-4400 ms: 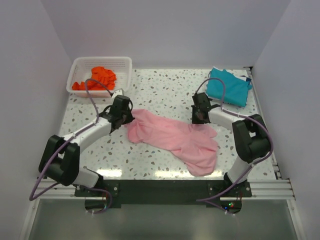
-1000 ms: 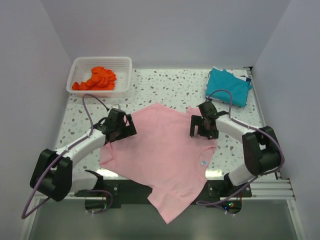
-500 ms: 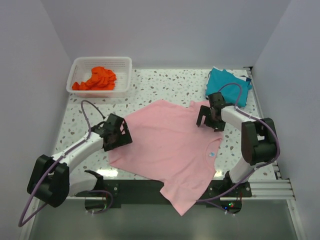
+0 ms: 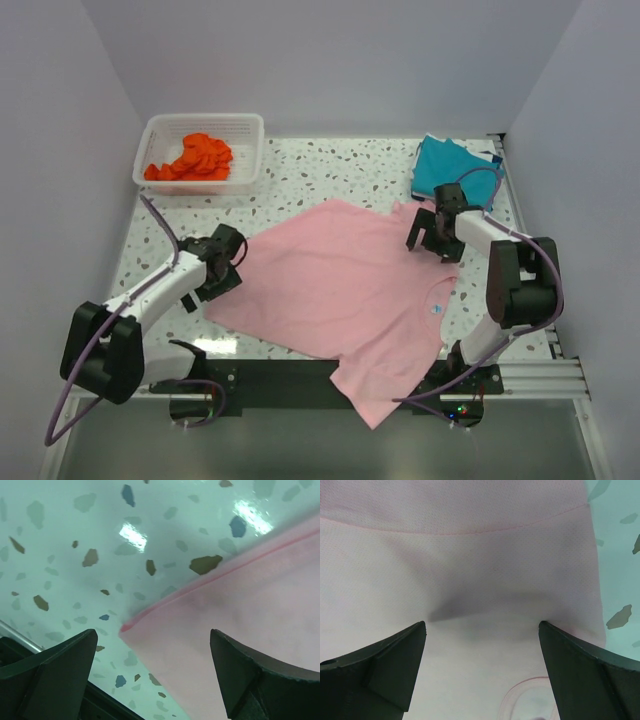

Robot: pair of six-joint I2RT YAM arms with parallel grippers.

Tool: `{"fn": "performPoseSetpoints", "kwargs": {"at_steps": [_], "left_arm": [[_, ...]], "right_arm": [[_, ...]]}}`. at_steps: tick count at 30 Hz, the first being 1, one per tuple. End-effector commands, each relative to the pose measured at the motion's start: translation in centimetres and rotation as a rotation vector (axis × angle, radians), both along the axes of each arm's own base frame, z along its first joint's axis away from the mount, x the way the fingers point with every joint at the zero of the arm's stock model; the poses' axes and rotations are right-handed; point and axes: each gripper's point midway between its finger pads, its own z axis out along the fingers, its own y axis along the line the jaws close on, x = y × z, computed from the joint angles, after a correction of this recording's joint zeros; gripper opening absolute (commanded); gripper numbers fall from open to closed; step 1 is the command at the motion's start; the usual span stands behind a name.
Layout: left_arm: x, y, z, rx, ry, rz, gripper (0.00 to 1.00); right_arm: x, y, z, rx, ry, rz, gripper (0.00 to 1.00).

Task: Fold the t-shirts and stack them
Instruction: Flatten the tshirt out

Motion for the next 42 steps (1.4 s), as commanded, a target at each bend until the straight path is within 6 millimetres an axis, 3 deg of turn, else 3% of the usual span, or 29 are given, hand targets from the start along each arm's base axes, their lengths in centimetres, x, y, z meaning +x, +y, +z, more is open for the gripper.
{"fn": "performPoseSetpoints", "kwargs": {"at_steps": [1,5,8,12,14,16,18,23,30,37,41,42], "left_arm": [[0.0,2.4,1.9,0.093,-0.041,0.128,1.0],[0.3,2.3,2.6,0.062,-0.059,0.123,1.0],[1.9,0.5,3.6,-0.031,-0.114,0.039,1.0],[6.4,-6.4,5.8,-0.314,-0.317,-0.217,1.0],[7.0,-9.2,7.0,-0.357,-0.383,-0.315,1.0],[8.3,-11.3,7.9,-0.38,-0.433,-0.375,1.0],[9.0,-12.8,7.2,-0.395,-0.405,-0.416,1.0],[10.5,-14.4,4.1,-0.401,-0.335,-0.476,1.0],[11.0,-14.5,1.2,-0.371,-0.278,-0.487,1.0],[10.8,-12.9,-1.0,-0.338,-0.227,-0.444,1.0],[11.0,-12.1,-1.8,-0.331,-0.211,-0.426,1.0],[11.2,-12.0,-1.8,-0.328,-0.212,-0.427,1.0]], "right_arm": [[-1.5,-0.7,-1.3,-0.008,0.062,-0.003,0.99],[-0.6,-0.1,-0.5,0.023,0.025,0.03,0.99],[0.6,1.1,1.4,0.069,-0.046,0.089,0.99],[1.1,1.9,4.9,0.021,-0.132,0.146,0.99],[0.7,1.5,5.9,-0.03,-0.147,0.132,0.99],[-0.4,2.1,6.7,-0.044,-0.159,0.128,0.99],[-2.1,2.8,6.7,-0.044,-0.163,0.134,0.99],[-7.0,3.1,4.1,-0.015,-0.068,0.115,0.99],[-7.2,3.6,0.7,0.004,0.007,0.124,0.99],[-4.4,3.6,-1.9,-0.045,0.07,0.146,0.99],[-0.7,4.3,-2.3,-0.058,0.064,0.174,0.99],[-0.3,4.3,-3.1,-0.065,0.081,0.184,0.99]]}}
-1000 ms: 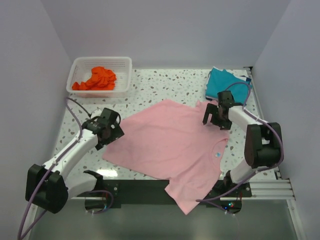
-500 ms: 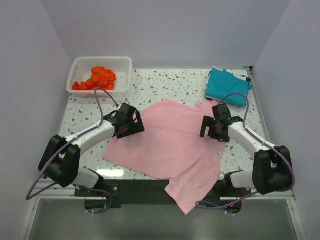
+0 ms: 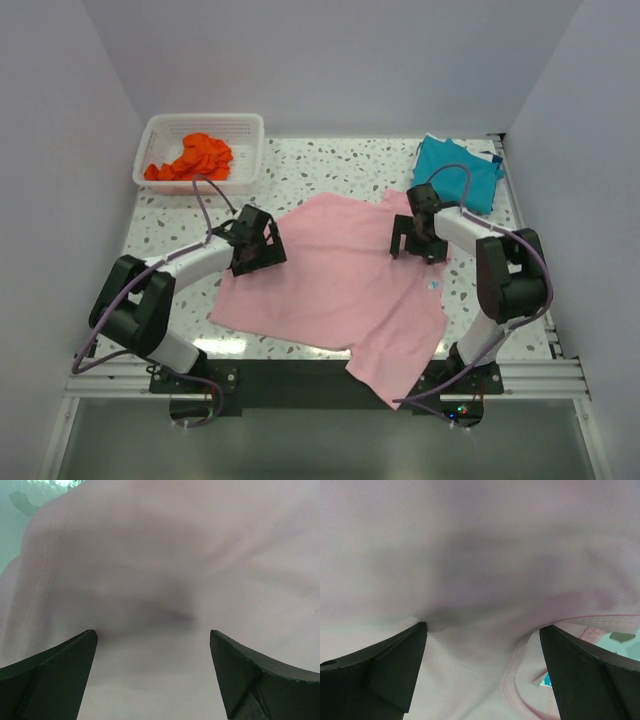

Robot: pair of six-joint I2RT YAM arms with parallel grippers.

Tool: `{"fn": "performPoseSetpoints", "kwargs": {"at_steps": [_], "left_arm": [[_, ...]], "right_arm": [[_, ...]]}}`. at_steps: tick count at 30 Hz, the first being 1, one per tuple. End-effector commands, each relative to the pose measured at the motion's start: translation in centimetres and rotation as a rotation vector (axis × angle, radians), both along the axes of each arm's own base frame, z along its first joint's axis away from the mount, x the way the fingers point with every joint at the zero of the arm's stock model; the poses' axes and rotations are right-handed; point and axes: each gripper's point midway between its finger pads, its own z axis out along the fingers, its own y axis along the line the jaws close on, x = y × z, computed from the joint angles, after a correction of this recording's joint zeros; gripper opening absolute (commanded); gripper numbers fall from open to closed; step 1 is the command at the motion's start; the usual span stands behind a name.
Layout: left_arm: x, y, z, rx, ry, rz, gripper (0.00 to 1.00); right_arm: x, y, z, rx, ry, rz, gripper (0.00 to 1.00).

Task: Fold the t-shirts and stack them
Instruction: Flatten the tshirt out

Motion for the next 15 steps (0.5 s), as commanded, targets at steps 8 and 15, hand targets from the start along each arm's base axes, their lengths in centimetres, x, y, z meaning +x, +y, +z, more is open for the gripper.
{"fn": "performPoseSetpoints", "kwargs": {"at_steps": [8,15], "left_arm": [[2.4,0.8,-1.1,0.003,-0.011,0.021,1.0],[3.5,1.1,-0.7,0.009,-0.018,0.032,1.0]], "right_arm": [[9.6,0.9,-1.8,-0.071,-0.058,0.111,0.99],[12.9,1.5,-2.2,-0.079,-0.087,0.152,0.99]]}}
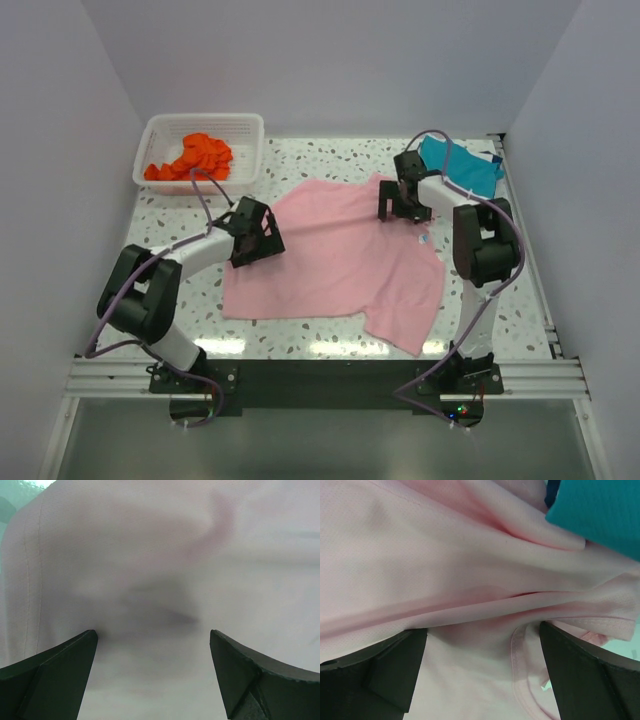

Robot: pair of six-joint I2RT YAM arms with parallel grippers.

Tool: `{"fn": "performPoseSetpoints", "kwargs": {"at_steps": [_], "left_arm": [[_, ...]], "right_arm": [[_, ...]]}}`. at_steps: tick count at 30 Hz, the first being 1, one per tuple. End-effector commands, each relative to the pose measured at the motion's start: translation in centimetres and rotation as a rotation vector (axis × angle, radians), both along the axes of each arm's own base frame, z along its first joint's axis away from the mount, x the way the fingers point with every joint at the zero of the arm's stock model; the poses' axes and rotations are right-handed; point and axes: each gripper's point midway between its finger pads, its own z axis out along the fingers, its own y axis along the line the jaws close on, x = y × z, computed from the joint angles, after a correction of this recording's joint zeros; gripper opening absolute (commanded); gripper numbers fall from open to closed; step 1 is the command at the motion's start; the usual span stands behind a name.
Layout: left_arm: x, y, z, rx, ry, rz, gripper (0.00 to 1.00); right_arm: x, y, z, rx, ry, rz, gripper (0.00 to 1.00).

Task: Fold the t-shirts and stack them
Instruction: Flatten the tshirt out

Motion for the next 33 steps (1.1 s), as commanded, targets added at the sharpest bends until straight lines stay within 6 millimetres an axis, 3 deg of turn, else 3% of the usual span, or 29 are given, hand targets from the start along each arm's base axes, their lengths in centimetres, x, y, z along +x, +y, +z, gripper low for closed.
{"fn": "performPoseSetpoints", "kwargs": {"at_steps": [1,5,9,10,12,13,14,16,17,19,23,26,33], "left_arm": [[0.8,0.1,0.0,0.006,-0.007,-0.009,1.0],[1.3,0.0,1.6,0.001,-0.036,-0.009,1.0],[0.1,0.9,3.4,-0.001,-0.057,0.032,1.0],[-0.2,1.2,4.7,-0.011,-0.084,0.047,1.0],[-2.3,2.4,4.6,0.005,-0.05,0.095,1.0],[-3.0,2.7,5.7,-0.012,-0.077,0.115,1.0],[-4.9,3.5,4.8,0.003,-0.028,0.131,1.0],[-6.8,4.1,5.3,-0.027,-0.026,0.182,1.0],[-8.9,4.8,4.1,-0.008,0.028,0.199,1.0],[-10.5,4.5,4.2,-0.043,0.025,0.226,1.0],[-15.1,4.1,1.5,-0.075,0.129,0.288,1.0],[-16.5,4.8,1.0,-0.064,0.143,0.331,1.0],[-16.8,6.5,0.1,-0.02,0.108,0.428,1.0]], "right_arm": [[0.0,-0.7,-2.6,-0.048,0.048,0.031,0.99],[0.6,-0.3,-0.5,-0.034,0.013,0.047,0.99],[0.1,0.2,3.5,0.002,-0.059,0.059,0.99],[-0.1,0.1,4.4,0.012,-0.074,0.054,0.99],[-1.3,0.1,5.1,0.025,-0.074,0.038,0.99],[-1.6,0.0,7.0,0.038,-0.113,0.03,0.99],[-2.7,-0.1,6.7,0.045,-0.099,0.011,0.99],[-3.5,-0.1,8.7,0.069,-0.152,-0.002,0.99],[-4.6,-0.3,8.3,0.079,-0.139,-0.024,0.99],[-5.4,0.1,9.4,0.115,-0.171,-0.022,0.99],[-7.7,0.1,8.7,0.143,-0.151,-0.021,0.99],[-8.4,0.1,8.7,0.15,-0.151,-0.006,0.99],[-8.7,0.5,9.0,0.171,-0.156,0.006,0.99]]}}
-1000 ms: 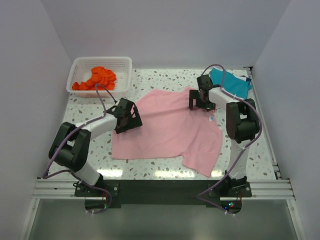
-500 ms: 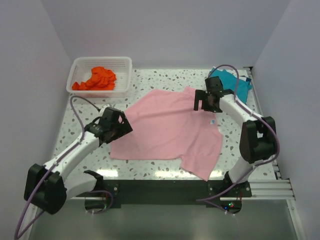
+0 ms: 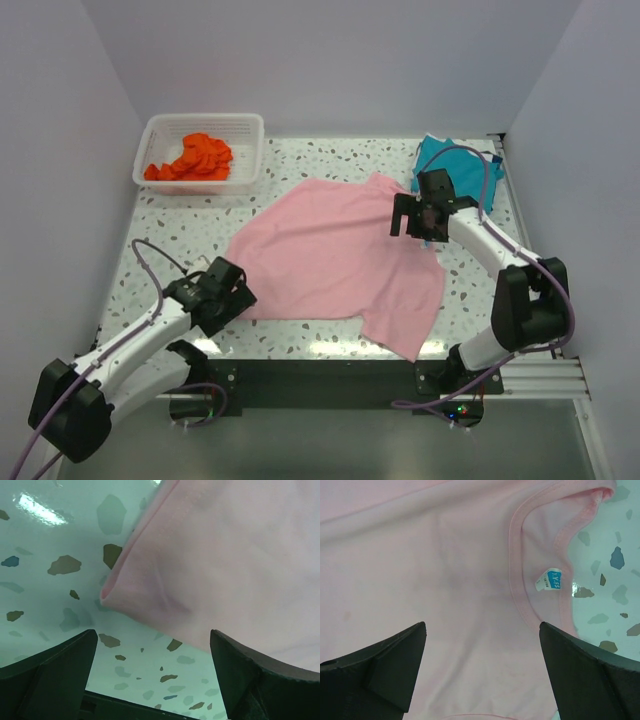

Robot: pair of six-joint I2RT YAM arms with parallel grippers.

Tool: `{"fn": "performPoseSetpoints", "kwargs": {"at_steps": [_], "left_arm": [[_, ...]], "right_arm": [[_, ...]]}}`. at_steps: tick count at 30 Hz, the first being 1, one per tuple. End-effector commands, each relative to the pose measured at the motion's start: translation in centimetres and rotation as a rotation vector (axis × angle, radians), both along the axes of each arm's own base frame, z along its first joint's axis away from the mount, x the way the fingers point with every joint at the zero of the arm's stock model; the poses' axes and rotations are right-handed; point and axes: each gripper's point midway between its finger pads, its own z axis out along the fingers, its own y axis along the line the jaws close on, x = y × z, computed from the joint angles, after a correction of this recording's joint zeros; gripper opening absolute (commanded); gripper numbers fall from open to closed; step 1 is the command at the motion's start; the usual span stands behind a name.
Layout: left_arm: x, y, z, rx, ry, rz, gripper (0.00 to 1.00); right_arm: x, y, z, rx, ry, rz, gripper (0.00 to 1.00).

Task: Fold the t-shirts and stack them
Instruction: Flatten the tshirt out

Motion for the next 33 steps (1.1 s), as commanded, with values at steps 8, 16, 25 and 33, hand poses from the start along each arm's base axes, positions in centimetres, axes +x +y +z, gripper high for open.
{"fn": "performPoseSetpoints", "kwargs": {"at_steps": [8,16,25,33], "left_arm": [[0.8,3.7,-1.4,0.199,0.011,0.199,0.84],[1.3,4.3,-1.9,0.254,0.018,0.209,0.63],[0.1,3.5,-4.5,0.174,0.094,0.18,0.32],[1.1,3.0,-2.9,0.126,0.01,0.156,0.0]], "right_arm": [[0.0,0.3,2.3,0.028,-0.069,0.007,0.99],[-0.2,0.0,2.4,0.011,-0.067,-0.002,0.99],[-0.3,-0.1,2.7,0.011,-0.072,-0.005,0.99],[-1.3,-0.5,3.1,0.001,-0.074,-0.008,0.99]]}}
